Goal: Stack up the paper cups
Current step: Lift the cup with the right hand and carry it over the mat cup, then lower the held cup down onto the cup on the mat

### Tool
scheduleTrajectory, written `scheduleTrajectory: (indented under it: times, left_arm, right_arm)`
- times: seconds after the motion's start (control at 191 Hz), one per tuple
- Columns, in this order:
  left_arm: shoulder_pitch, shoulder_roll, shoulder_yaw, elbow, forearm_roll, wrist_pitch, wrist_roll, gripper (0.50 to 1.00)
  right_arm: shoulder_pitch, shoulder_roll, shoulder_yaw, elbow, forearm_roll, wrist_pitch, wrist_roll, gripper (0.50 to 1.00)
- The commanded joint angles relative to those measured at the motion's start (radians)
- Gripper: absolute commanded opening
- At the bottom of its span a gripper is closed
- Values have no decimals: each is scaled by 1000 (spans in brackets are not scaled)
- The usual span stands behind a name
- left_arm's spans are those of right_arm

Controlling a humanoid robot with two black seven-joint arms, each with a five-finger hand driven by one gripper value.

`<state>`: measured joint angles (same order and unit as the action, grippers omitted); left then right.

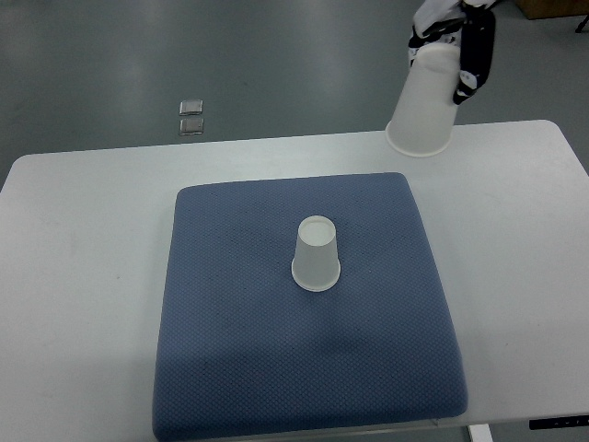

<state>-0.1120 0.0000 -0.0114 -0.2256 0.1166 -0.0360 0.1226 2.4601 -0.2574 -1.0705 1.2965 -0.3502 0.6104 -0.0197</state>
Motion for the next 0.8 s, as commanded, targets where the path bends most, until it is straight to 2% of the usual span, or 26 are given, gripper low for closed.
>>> scheduleTrajectory:
  times: [0.0, 0.068, 0.241, 0.796]
  left_arm:
    - [0, 0, -1, 0, 0, -1, 0, 1000]
    - [0, 0, -1, 0, 0, 1, 0, 1000]
    - [0, 0, -1, 0, 0, -1, 0, 1000]
    - [0, 0, 1, 0, 0, 1, 0, 1000]
  right_arm:
    - [3, 110, 20, -8, 77, -14, 0, 697]
    - [0, 174, 38, -10, 103, -31, 0, 697]
    - [-20, 256, 50, -11, 140, -80, -2, 699]
    - [-102, 257, 52, -6, 203, -190, -2, 701]
